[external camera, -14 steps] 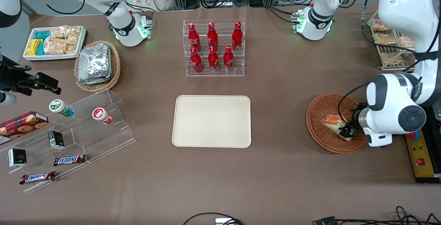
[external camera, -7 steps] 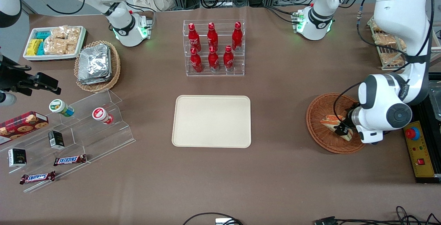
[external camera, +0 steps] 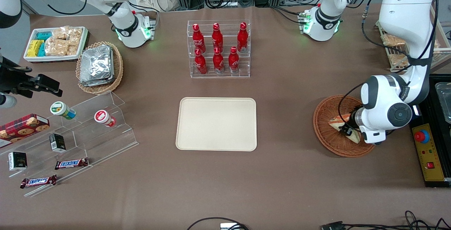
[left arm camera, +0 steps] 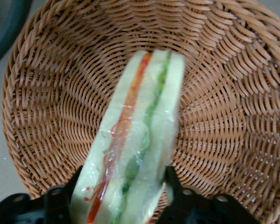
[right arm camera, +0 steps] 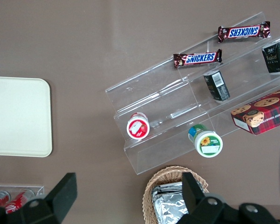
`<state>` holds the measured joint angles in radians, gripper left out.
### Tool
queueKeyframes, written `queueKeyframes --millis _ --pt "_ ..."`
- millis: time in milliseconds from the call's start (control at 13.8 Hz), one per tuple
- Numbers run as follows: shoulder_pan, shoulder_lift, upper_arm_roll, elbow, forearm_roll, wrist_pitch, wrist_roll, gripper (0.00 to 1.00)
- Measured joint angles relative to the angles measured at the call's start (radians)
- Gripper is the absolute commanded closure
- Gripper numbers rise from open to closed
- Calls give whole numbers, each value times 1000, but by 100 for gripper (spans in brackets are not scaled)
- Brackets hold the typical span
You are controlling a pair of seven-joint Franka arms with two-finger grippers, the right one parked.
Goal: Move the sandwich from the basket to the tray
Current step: 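Lower the open left gripper over the wrapped sandwich in the basket, then close the left gripper on the sandwich and lift it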
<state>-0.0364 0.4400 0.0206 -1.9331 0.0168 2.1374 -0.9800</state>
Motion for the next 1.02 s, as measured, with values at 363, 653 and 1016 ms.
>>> queueKeyframes --millis 363,653,1016 --pt "-2 -9 -1 87 1 -89 3 100" --pt "-5 -12 -2 258 1 -313 126 100" --pt "-10 -13 -74 431 -4 -473 315 100"
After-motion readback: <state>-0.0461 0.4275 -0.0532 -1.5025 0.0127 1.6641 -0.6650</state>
